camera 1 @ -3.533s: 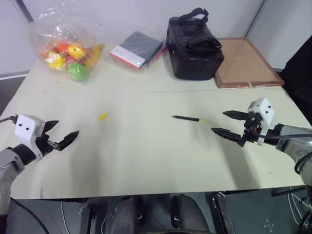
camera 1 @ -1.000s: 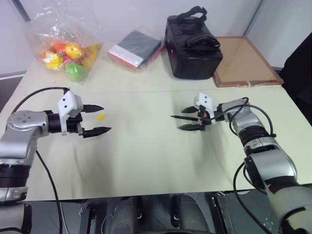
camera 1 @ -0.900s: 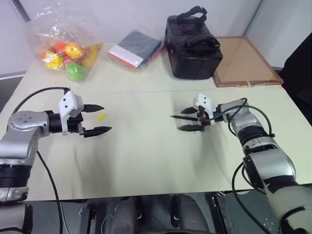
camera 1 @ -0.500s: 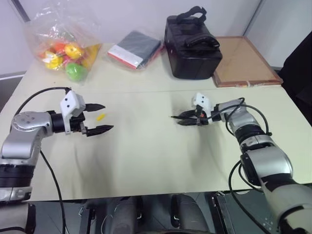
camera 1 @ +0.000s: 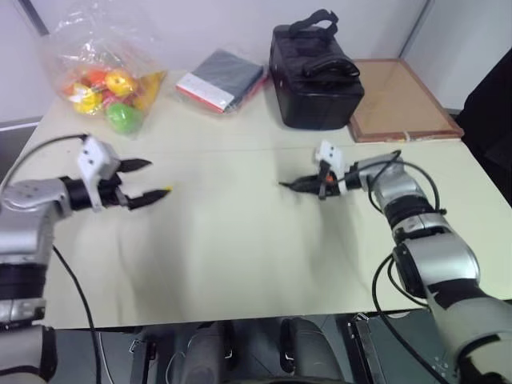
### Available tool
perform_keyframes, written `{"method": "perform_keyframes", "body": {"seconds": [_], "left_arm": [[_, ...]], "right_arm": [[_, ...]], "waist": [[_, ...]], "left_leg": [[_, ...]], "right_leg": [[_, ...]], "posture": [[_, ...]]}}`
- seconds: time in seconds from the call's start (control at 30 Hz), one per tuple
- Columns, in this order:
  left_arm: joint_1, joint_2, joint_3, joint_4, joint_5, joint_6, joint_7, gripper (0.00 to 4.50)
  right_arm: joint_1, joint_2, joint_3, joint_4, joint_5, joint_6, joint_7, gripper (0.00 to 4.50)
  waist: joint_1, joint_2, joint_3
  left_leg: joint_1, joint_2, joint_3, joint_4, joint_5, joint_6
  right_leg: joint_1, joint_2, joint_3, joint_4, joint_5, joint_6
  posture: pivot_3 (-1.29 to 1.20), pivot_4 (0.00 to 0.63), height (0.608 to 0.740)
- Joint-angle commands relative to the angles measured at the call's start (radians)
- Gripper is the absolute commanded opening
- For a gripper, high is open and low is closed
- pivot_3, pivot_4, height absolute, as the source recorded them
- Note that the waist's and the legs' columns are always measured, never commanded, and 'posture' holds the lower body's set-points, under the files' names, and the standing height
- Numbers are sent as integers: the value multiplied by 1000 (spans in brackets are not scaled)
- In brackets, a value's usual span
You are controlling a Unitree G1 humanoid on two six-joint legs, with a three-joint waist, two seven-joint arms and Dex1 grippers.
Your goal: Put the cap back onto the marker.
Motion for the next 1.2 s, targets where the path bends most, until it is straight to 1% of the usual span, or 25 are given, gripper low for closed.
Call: {"method": "perform_keyframes", "body": {"seconds": [0.03,0.13,0.23,0.37,0.47,0.63,0.73,0.8,0.97,1.2], "left_arm": [[-29,70,45,90,22,-51,-34,4500],[-32,76,48,161,28,-81,-34,4500],[-7,49,41,179,33,-106,-32,4500],[29,-4,21,173,38,-120,-29,4500],[35,-47,0,205,62,-149,-18,4500],[27,-123,-26,230,82,-187,5,4500],[-1,-180,-49,297,120,-242,36,4500],[-26,-201,-56,348,138,-275,50,4500],[-85,-240,-71,463,169,-332,63,4500],[-125,-264,-88,553,204,-390,61,4500]], "right_arm": [[-39,-5,-31,-205,57,53,25,43],[15,-3,-9,-411,79,109,45,43],[79,-1,11,-566,95,174,42,43],[144,-4,28,-701,119,248,23,43],[189,-9,31,-780,139,292,11,43],[240,-23,33,-873,168,349,-12,43],[248,-32,30,-921,181,377,-30,43],[247,-40,29,-942,190,392,-37,43],[242,-67,29,-988,216,425,-38,43],[255,-92,36,-1021,234,441,-44,43]], "waist": [[-2,0,0],[-1,0,0],[8,-1,-1],[11,-1,-1],[7,-1,-1],[5,-1,-1],[8,-1,-1],[8,-1,-1],[7,-1,-1],[7,-2,-1]], "left_leg": [[0,0,0,0,0,0],[0,0,0,-1,0,0],[0,0,0,0,0,0],[0,-1,0,1,0,0],[-1,-1,0,1,0,0],[-1,-1,0,1,0,0],[0,-1,0,1,0,0],[0,-1,0,1,0,0],[-1,-1,0,1,0,0],[-1,-1,0,1,0,1]], "right_leg": [[0,0,0,1,0,0],[-1,0,0,2,-1,-1],[-1,0,0,2,-1,-1],[0,-2,0,2,-1,-1],[-1,-1,0,3,-1,-1],[-1,-1,0,3,-1,-1],[-1,-1,0,3,-1,-1],[-1,-1,0,3,-1,-1],[-1,-1,0,3,-1,-1],[-1,-1,0,3,-1,-1]], "posture": [[0,150,740],[0,150,740],[0,150,740],[0,150,740],[0,150,740],[0,150,740],[0,150,740],[0,150,740],[0,150,740],[0,150,740]]}}
